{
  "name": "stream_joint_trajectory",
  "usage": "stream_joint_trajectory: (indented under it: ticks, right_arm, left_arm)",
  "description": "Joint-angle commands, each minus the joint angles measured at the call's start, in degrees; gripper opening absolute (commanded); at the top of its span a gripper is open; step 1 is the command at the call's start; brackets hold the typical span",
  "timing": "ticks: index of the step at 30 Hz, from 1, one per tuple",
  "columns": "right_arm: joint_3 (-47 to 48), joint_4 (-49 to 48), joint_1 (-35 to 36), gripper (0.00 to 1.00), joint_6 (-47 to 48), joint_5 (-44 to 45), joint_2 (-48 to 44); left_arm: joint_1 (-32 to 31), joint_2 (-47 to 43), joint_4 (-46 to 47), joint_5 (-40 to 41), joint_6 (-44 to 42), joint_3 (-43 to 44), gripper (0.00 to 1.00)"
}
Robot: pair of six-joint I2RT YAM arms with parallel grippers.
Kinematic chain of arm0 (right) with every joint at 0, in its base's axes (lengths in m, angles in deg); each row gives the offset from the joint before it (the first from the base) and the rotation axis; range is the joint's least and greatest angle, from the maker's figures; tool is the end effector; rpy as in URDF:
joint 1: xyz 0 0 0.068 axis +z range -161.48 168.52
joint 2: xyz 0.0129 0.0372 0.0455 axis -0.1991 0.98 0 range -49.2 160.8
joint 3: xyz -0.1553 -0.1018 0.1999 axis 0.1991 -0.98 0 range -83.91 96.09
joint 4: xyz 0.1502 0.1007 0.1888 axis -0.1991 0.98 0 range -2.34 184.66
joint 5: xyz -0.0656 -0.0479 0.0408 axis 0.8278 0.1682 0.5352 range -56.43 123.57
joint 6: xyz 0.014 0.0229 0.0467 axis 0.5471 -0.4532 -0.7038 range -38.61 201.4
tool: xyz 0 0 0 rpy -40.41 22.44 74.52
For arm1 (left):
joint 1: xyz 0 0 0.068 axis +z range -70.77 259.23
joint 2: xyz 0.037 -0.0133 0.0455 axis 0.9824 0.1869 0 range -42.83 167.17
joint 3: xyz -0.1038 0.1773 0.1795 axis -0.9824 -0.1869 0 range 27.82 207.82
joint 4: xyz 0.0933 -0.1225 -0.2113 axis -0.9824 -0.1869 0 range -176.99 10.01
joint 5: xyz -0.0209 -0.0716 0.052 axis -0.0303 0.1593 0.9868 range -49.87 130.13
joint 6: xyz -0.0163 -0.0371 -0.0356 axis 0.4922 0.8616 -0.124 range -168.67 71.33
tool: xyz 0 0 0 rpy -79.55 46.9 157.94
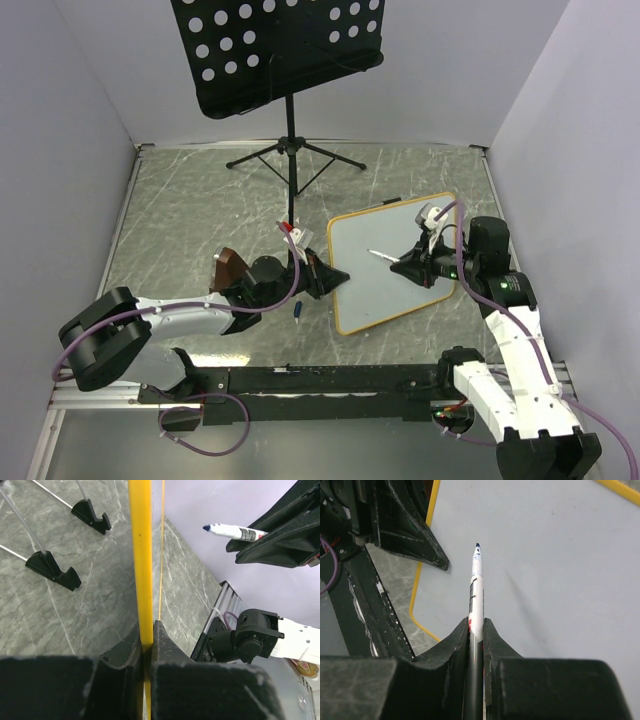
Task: Write a sentence on the whiteboard
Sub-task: Place the whiteboard at the center of the board.
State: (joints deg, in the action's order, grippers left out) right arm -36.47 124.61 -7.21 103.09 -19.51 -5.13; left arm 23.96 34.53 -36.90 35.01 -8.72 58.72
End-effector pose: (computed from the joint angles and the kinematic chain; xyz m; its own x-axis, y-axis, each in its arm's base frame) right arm 0.1484 0.0395 0.3188 -0.2505 -0.2414 -0.9376 -0.8627 0.4951 0.1030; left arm 0.1589 -0.2351 0.2284 -0.5839 -0.2802 -0.7619 0.6448 0.4101 -0.6450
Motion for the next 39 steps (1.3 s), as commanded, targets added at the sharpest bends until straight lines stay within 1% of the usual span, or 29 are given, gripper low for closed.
stream_joint_trajectory:
  ticks: [1, 4, 13, 18, 39]
  right_arm:
    - [0.9, -4.2, 0.5, 0.00, -1.7, 0.4, 0.8]
    - [0.6, -4.7, 0.5, 0.00, -1.2, 0.1, 0.5]
    - [0.9, -5.3, 0.5, 0.00, -2.3, 0.4, -0.7]
    - [-0.2, -5.8, 0.5, 0.00, -3.4, -0.4, -1.9]
    - [-0.6, -6.1, 0.6, 0.00, -4.2, 0.6, -1.0]
  left_arm:
    - [-0.7, -3.1, 2.0, 2.4, -1.9, 3.3, 0.01]
    - [-0.9, -3.8, 1.6, 3.4, -1.7, 2.9, 0.01]
    - [-2.0, -4.5, 5.2, 4.9, -1.1, -1.2, 0.01]
    - [-2.1, -4.5, 3.1, 4.9, -2.5, -0.3, 0.01]
    - [-3.1, -2.4, 4.0, 4.9, -2.9, 0.3, 0.01]
